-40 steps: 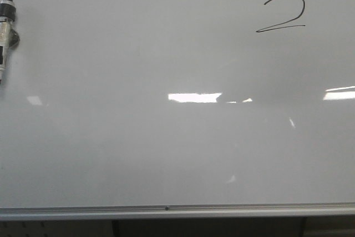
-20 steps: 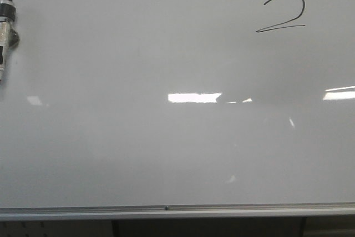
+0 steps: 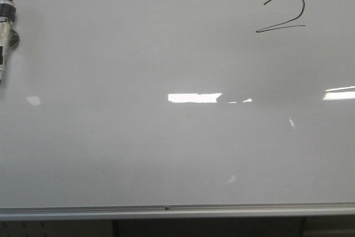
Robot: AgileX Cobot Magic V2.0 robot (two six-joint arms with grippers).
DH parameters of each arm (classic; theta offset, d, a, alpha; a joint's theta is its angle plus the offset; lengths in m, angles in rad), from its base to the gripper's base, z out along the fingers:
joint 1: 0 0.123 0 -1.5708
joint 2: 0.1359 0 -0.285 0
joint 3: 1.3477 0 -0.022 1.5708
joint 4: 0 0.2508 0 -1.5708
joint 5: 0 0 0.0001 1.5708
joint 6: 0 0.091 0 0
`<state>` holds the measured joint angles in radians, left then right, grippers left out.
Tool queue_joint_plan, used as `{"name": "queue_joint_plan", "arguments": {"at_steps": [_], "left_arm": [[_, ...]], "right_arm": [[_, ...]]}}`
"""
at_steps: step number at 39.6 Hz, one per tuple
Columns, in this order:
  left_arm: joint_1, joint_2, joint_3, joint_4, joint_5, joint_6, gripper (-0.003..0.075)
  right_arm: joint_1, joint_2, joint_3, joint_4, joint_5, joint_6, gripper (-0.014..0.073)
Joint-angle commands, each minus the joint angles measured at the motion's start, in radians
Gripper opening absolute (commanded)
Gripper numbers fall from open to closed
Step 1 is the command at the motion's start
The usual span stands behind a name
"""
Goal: Write number 2 on whiteboard
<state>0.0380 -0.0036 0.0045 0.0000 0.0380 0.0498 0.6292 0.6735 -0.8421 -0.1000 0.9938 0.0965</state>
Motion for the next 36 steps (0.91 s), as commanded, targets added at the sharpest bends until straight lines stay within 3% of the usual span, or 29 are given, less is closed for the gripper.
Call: {"name": "queue_joint_plan", "arguments": {"at_steps": [1,22,27,36], "left_arm": [[0.001,-0.016,0.025,-0.012,-0.087,0.002,-0.0020],[0.001,-0.016,0.025,-0.012,-0.087,0.002,-0.0020],[0.001,-0.016,0.025,-0.012,-0.087,0.002,-0.0019],[0.001,-0.016,0.025,-0.012,-0.087,0.002,-0.0019]], "right_arm": [[-0.006,-0.003,-0.024,-0.015,-0.059,-0.002,-0.0069],[0.004,-0.043,-0.004,-0.017,-0.066,-0.004,-0.0069],[-0.101,-0.139,0.062,0.001,-0.121,-0.023,-0.0066],[-0.353,-0.410,0.307,0.087,-0.381,-0.186,-0.0067]]}}
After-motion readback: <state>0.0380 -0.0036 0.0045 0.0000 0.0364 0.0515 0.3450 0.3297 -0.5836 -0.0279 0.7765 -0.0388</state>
